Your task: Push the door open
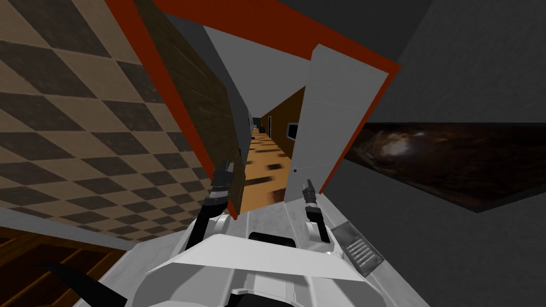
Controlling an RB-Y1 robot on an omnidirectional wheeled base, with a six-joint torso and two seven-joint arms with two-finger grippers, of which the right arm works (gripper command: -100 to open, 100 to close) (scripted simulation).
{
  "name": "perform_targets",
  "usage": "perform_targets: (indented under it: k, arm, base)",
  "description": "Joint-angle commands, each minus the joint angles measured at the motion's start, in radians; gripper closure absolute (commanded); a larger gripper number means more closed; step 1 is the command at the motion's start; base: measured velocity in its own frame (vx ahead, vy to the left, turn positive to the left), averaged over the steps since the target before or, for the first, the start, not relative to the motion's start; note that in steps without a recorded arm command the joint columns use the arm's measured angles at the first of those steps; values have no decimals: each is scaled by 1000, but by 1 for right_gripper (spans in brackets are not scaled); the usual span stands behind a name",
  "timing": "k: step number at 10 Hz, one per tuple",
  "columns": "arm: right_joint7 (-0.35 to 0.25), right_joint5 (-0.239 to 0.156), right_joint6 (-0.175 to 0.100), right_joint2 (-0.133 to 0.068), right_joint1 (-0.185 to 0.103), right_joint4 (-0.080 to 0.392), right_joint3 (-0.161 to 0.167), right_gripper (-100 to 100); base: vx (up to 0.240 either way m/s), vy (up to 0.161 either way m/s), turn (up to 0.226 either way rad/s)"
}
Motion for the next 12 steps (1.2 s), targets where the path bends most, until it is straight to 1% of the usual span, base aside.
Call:
perform_targets:
  k: [1, 2, 3, 4, 5, 6, 9, 10, 11, 12]
  arm:
    - [2, 0, -3, 2, -11, 28, 0, -100]
    - [2, -1, -11, -1, -28, 71, -2, -100]
    - [2, -3, -20, -4, -46, 98, -3, -100]
    - [2, -3, -20, -4, -46, 116, -3, -100]
    - [2, -4, -29, -6, -63, 145, -5, -100]
    - [2, -4, -29, -6, -63, 158, -5, -100]
    - [1, -8, -54, -12, -115, 270, -9, -100]
    - [1, -8, -54, -12, -115, 284, -9, -100]
    - [1, -9, -62, -13, -131, 320, -10, -100]
    - [1, -9, -62, -13, -131, 325, -10, -100]
  base:
    - [29, -67, 74]
    - [22, -59, 137]
    - [28, -94, 203]
    - [32, -85, 69]
    - [24, -86, 97]
    - [21, -65, 73]
    - [36, -93, 175]
    - [29, -90, 62]
    - [35, -83, 111]
    - [20, -65, 60]
